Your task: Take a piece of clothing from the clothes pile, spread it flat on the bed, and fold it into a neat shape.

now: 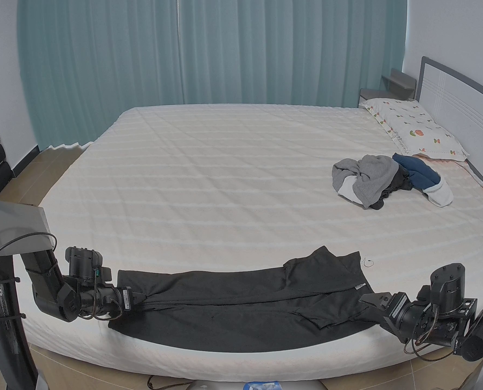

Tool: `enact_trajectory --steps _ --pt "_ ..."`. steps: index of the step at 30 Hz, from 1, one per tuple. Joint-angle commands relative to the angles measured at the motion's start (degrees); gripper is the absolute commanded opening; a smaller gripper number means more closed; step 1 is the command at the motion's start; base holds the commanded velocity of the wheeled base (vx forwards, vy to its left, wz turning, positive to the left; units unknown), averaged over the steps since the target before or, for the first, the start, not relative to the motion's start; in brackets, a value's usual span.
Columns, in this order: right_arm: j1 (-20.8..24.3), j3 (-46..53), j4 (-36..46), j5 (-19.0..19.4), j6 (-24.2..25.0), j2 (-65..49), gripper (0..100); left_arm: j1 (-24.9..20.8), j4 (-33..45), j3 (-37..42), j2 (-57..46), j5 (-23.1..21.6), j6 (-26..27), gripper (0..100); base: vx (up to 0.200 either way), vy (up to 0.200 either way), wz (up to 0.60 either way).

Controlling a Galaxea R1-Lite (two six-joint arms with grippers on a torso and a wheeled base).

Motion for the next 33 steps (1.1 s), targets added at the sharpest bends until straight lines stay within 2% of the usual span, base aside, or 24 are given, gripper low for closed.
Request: enact_trajectory --steps 1,16,28,33 --pt "0.0 1.0 -0.1 0.0 0.0 0.0 100 0.0 0.0 0.1 -0.2 0.2 -0.1 0 0.000 0.000 0.00" --pt "-0.4 1.0 -0.3 0.0 0.0 -0.2 100 0.2 -0.1 0.3 -2.1 0.6 -0.6 0 0.000 0.000 0.00" --pt "-0.4 1.0 -0.1 0.4 0.0 -1.1 100 0.1 -1.4 0.4 -1.9 0.8 -1.0 0 -0.200 0.000 0.00" --pt "-0.4 1.0 -0.3 0.5 0.0 -1.2 100 0.0 -2.4 -0.8 -1.4 0.8 -1.9 0 0.000 0.000 0.00"
